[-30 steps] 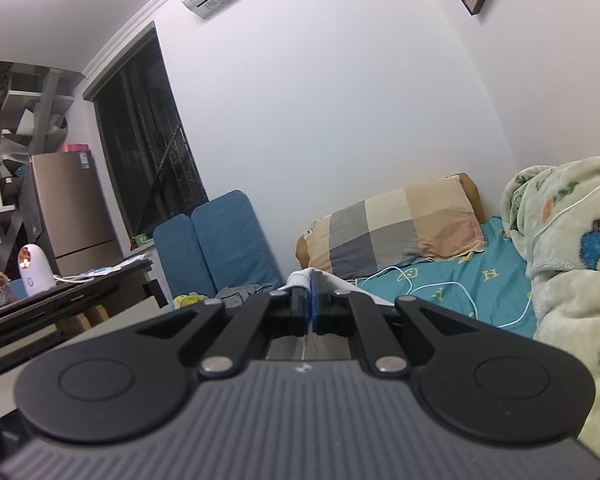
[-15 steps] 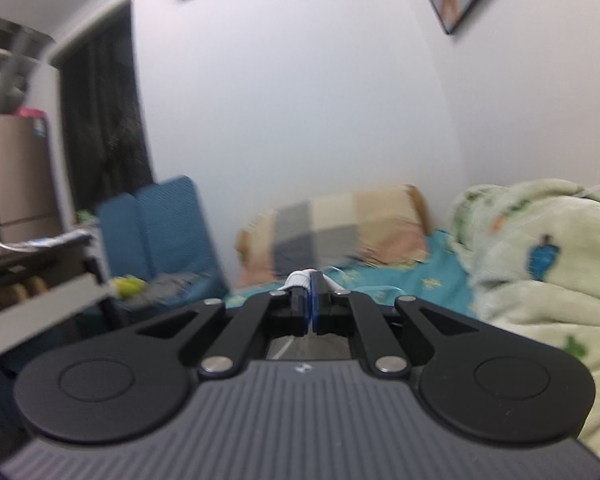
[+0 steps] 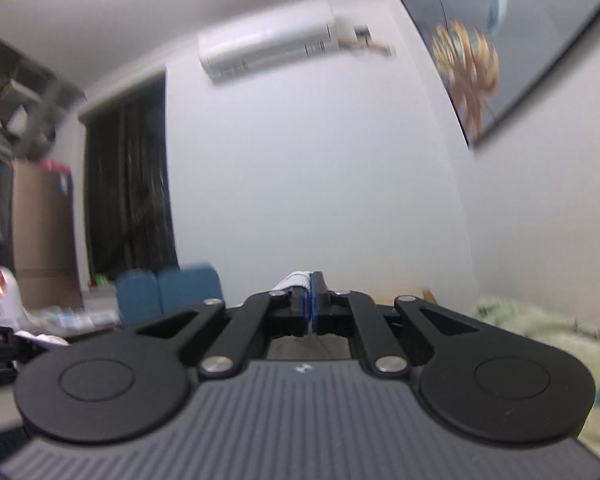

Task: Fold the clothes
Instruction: 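Raise both grippers holding the shirt edges, then lower the left gripper toward the bed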

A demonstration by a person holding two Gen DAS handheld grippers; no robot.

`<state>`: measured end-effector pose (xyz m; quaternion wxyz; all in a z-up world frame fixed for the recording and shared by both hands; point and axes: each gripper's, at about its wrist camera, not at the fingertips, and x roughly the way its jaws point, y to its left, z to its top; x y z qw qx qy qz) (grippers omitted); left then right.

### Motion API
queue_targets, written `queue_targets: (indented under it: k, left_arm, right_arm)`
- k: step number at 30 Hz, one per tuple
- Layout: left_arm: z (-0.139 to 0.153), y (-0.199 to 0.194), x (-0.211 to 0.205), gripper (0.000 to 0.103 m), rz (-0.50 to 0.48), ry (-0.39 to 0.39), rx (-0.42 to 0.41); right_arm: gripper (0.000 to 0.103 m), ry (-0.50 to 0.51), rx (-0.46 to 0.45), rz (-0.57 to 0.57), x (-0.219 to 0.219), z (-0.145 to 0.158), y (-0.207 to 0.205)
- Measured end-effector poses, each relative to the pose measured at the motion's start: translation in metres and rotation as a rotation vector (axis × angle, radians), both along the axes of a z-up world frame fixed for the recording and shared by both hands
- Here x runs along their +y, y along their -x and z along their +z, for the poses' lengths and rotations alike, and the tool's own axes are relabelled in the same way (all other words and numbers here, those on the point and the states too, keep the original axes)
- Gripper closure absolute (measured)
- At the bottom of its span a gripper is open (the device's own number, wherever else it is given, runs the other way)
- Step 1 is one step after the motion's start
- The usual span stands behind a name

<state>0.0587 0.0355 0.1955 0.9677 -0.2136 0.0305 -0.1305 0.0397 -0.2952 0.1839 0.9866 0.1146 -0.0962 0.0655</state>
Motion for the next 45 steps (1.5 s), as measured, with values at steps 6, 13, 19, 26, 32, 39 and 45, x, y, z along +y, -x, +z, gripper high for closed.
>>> queue_targets:
  k: [6, 13, 19, 26, 32, 39, 45]
  left_arm:
    - [0.120, 0.051, 0.001, 0.096, -0.011, -0.048, -0.121]
    - [0.196, 0.141, -0.021, 0.096, 0.015, -0.168, -0.201]
    - [0.230, 0.216, -0.017, 0.096, 0.010, -0.148, -0.231]
    - [0.272, 0.265, -0.008, 0.096, 0.019, -0.133, -0.285]
    - [0.230, 0.210, -0.002, 0.096, 0.033, -0.133, -0.212]
    - [0.157, 0.076, 0.012, 0.095, 0.034, -0.128, -0.032]
    - [0.062, -0.112, 0.026, 0.095, 0.056, -0.128, 0.157]
  right_arm:
    - [0.098, 0.013, -0.094, 0.018, 0.009, 0.100, 0.057]
    - [0.098, 0.027, -0.115, 0.014, 0.006, 0.157, 0.109]
    - [0.098, 0.037, -0.167, 0.049, 0.005, 0.177, 0.171]
    - [0.098, 0.073, -0.221, 0.070, 0.010, 0.210, 0.203]
    - [0.098, 0.080, -0.146, 0.073, 0.015, 0.191, 0.165]
    - [0.098, 0.031, 0.068, 0.118, 0.015, 0.123, 0.026]
    - [0.098, 0.024, 0.258, 0.115, 0.021, 0.046, -0.145]
